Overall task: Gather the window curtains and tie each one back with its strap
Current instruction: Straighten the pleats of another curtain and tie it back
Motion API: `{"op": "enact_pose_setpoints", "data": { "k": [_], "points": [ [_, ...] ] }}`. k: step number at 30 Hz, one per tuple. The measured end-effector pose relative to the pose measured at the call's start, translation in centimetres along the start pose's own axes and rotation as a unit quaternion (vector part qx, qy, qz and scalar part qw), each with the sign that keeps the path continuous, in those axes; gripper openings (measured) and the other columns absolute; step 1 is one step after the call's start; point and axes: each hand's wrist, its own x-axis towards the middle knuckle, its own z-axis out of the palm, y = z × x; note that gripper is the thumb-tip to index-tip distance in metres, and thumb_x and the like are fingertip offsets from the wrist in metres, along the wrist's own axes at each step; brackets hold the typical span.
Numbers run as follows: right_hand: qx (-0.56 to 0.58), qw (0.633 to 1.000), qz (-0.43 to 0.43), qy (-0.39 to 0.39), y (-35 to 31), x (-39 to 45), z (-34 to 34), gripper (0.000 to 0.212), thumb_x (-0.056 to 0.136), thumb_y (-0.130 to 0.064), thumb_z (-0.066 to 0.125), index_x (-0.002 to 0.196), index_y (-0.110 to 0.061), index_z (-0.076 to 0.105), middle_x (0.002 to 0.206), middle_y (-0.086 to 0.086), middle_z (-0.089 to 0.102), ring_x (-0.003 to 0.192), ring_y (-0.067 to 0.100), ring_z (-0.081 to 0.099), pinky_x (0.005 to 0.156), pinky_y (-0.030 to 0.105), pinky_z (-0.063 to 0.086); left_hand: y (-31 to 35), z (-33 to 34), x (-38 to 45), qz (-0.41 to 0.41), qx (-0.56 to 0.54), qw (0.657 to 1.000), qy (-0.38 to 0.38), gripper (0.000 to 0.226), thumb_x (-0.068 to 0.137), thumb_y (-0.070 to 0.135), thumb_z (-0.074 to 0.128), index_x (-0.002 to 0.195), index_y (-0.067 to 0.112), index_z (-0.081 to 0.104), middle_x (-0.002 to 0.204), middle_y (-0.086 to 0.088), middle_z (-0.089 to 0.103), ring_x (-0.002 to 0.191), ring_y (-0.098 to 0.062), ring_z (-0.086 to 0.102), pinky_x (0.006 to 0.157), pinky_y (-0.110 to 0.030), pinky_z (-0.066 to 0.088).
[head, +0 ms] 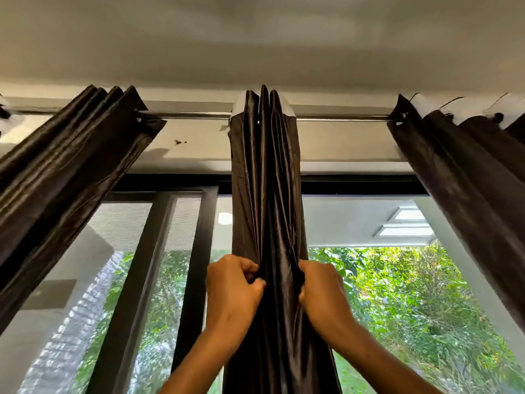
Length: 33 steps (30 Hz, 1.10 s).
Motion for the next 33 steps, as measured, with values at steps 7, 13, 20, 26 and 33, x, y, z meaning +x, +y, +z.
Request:
{"op": "enact_pose_setpoints", "data": {
  "k": [7, 13, 20, 26, 33],
  "points": [
    [0.175, 0.984, -0.012, -0.002, -3.1, 0.2, -1.2, 0.023, 0.082, -0.014, 0.046, 0.093, -0.013, 0.066, 0.085, 0.006, 0.07, 0.088, 0.02, 0.067, 0.068, 0.034, 0.05, 2.8, -0.5, 0.1, 0.008, -0.019, 0.999, -0.039, 0.02, 0.063, -0.003, 0.072, 0.078, 0.009, 0.076, 0.063, 0.003, 0.068, 0.063, 0.0, 0.063, 0.061, -0.022, 0.053],
    [0.136, 0.986, 0.009, -0.096, -1.9, -4.6, -2.3, 0.071, 0.066, -0.015, 0.046, 0.134, -0.032, 0.051, 0.108, 0.003, 0.07, 0.103, 0.019, 0.065, 0.079, 0.026, 0.05, 2.3, -1.4, -4.4, -0.097, -0.06, 0.99, -0.079, 0.026, 0.06, -0.002, 0.075, 0.075, 0.019, 0.077, 0.06, 0.009, 0.07, 0.063, 0.005, 0.066, 0.057, -0.009, 0.048],
    [0.007, 0.982, 0.036, -0.183, 0.5, -13.7, -4.5, 0.071, 0.088, -0.007, 0.045, 0.148, -0.037, 0.023, 0.117, 0.004, 0.063, 0.113, 0.021, 0.059, 0.09, 0.029, 0.045, 1.1, -2.2, -14.2, -0.211, -0.008, 0.976, -0.059, 0.019, 0.062, 0.003, 0.078, 0.078, 0.014, 0.077, 0.064, 0.005, 0.072, 0.061, 0.004, 0.066, 0.069, -0.018, 0.054],
    [-0.024, 0.968, 0.041, -0.246, 1.6, -22.3, -5.3, 0.049, 0.09, -0.014, 0.05, 0.136, -0.029, 0.046, 0.116, 0.006, 0.065, 0.108, 0.027, 0.061, 0.084, 0.034, 0.047, 3.0, -5.2, -21.4, -0.242, 0.053, 0.968, -0.04, 0.012, 0.068, 0.005, 0.08, 0.075, 0.0, 0.072, 0.064, -0.001, 0.065, 0.058, -0.003, 0.054, 0.055, -0.004, 0.036],
    [0.0, 0.969, 0.018, -0.247, 1.4, -27.0, -6.2, 0.035, 0.09, -0.017, 0.052, 0.123, -0.026, 0.061, 0.105, 0.007, 0.071, 0.1, 0.03, 0.065, 0.082, 0.036, 0.051, 1.4, -8.7, -26.5, -0.326, 0.021, 0.944, -0.051, 0.021, 0.06, 0.011, 0.087, 0.071, 0.003, 0.071, 0.058, 0.001, 0.063, 0.055, -0.012, 0.062, 0.066, -0.028, 0.054]
  ]
}}
